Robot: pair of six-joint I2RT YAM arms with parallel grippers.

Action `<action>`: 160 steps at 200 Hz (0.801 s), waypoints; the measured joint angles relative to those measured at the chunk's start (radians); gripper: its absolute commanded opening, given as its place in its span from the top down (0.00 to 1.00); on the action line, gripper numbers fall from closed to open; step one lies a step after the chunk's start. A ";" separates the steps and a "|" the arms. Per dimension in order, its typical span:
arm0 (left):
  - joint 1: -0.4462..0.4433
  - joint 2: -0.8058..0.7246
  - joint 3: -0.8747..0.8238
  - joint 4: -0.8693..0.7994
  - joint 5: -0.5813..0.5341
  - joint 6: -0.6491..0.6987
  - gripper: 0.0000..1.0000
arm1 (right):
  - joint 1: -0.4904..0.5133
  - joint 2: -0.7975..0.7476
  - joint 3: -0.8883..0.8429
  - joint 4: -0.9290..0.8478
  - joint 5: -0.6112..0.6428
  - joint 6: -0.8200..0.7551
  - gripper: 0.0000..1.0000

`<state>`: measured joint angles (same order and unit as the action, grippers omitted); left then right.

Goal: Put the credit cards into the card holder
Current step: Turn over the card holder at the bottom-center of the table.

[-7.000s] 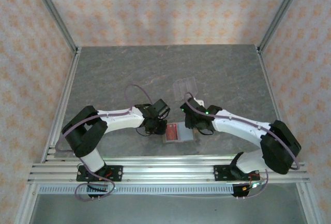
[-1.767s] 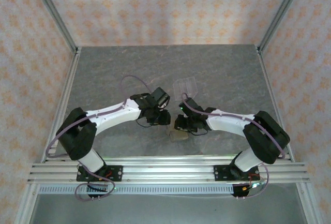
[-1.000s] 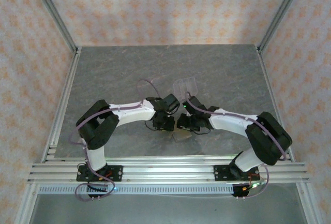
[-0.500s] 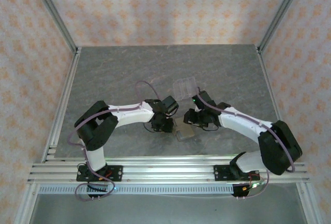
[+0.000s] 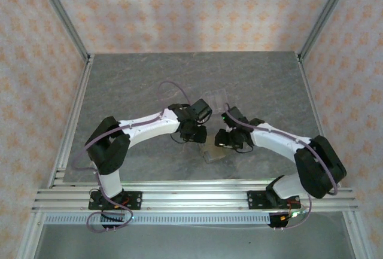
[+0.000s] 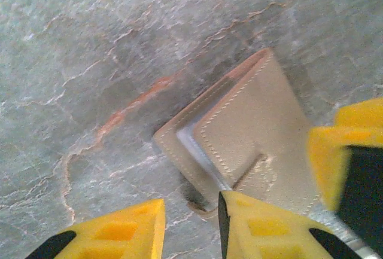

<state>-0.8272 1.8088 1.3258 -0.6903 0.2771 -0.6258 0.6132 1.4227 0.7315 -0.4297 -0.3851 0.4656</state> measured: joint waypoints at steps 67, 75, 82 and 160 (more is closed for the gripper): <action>-0.018 0.131 0.035 -0.014 -0.002 0.015 0.67 | 0.052 0.034 -0.026 0.042 0.046 -0.003 0.57; -0.017 0.142 0.035 -0.013 -0.002 0.015 0.67 | 0.054 0.034 -0.026 0.042 0.048 -0.003 0.56; -0.017 0.144 0.035 -0.012 -0.002 0.015 0.67 | 0.054 0.034 -0.027 0.045 0.049 -0.003 0.54; -0.018 0.110 -0.046 0.068 -0.008 0.006 0.67 | -0.014 0.011 -0.057 0.072 -0.056 0.001 0.45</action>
<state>-0.8448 1.9186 1.2797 -0.6224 0.2687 -0.6197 0.5987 1.4334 0.6746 -0.3573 -0.4416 0.4664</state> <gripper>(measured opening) 0.326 0.545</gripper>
